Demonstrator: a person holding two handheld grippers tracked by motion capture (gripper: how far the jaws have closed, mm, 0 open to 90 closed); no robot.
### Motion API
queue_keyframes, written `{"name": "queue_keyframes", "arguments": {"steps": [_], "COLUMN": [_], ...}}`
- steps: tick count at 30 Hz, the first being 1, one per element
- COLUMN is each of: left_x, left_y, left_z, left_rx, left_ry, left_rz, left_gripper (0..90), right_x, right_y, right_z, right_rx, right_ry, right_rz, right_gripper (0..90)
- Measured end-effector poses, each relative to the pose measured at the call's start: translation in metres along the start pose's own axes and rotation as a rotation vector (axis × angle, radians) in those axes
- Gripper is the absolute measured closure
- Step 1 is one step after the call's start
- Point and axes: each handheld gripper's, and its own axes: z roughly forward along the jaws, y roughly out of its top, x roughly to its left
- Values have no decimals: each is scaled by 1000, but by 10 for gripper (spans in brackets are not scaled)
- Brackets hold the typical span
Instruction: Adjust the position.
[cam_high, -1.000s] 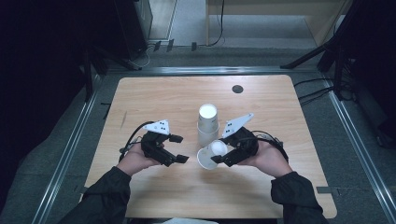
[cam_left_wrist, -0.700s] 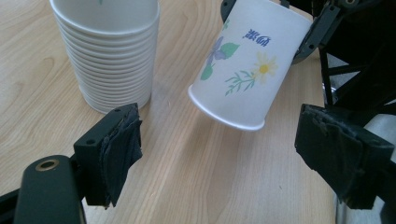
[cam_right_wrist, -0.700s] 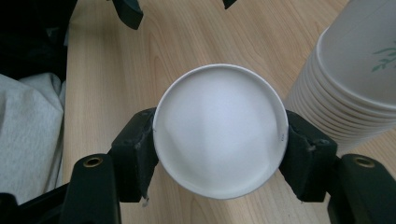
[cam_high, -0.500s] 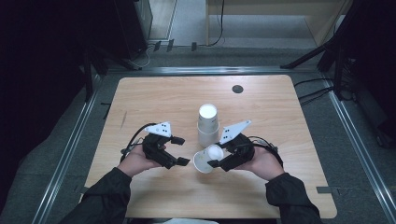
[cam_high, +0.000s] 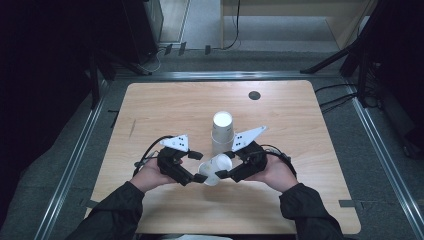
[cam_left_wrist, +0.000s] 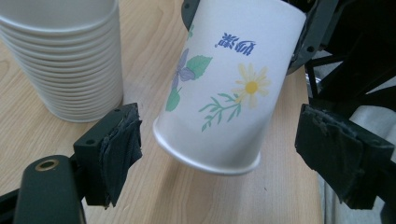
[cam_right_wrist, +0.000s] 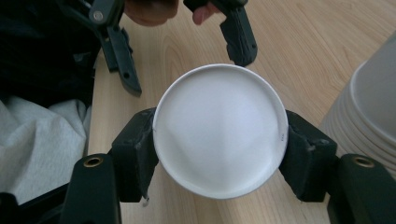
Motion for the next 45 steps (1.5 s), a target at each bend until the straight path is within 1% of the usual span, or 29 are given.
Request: {"name": "queue_keyframes", "arguments": {"steps": [1,3,5,6,14,16,19,25,26,27,29,30,31,33,34,35,36,38,39,40,42,43,44,45], "left_x": [-1,-1,-2,-3,-7,-8,-7,-8,-8,-8,-11,-12,-14,-15,-15,-14,-14,-12,-11,-11,-7,-6,-6,-5], "left_y": [0,0,0,0,1,1,1,0,0,0,0,0,0,1,0,0,0,0,0,0,-1,0,0,1], "left_z": [1,1,1,1,5,5,5,3,3,3,2,2,2,2,3,3,1,-2,-7,-7,-12,-15,-15,-17], "left_rx": [-3,-11,-19,-24,-17,-21,-27,-31,-32,-32,-37,-40,-37,-29,-22,-19,-19,-25,-26,-26,-5,18,18,36], "left_ry": [-5,-6,-12,-13,-15,-20,-20,-20,-17,-11,15,20,18,15,1,1,7,-1,4,4,4,19,19,8], "left_rz": [6,10,18,21,51,46,45,57,63,70,98,108,131,132,124,116,120,108,98,98,77,63,63,58], "left_gripper": [145,145,145,145,145,146,146,169,206,220,233,242,266,281,281,286,286,297,299,301,301,302,303,302], "right_x": [1,1,1,2,2,3,3,2,1,1,2,1,1,1,0,0,0,1,0,0,-1,0,0,2], "right_y": [1,2,5,5,9,9,10,10,10,10,10,10,10,10,10,9,9,10,10,10,7,4,3,1], "right_z": [0,0,0,0,0,0,-1,-3,-4,-4,-4,-4,-4,-4,-4,-3,-4,-5,-7,-7,-8,-10,-11,-11], "right_rx": [-8,-13,-32,-35,-74,-85,-106,-115,-117,-119,-118,-117,-111,-106,-99,-99,-105,-108,-104,-104,-87,-63,-55,-42], "right_ry": [13,17,41,46,76,79,88,95,98,104,96,97,104,109,118,132,128,90,76,76,52,29,22,7], "right_rz": [5,3,11,17,26,20,30,37,38,44,37,37,45,48,51,54,50,42,43,43,42,41,41,33], "right_gripper": [354,353,354,354,355,355,355,355,355,355,356,355,350,347,335,299,276,228,228,228,234,243,249,254]}}
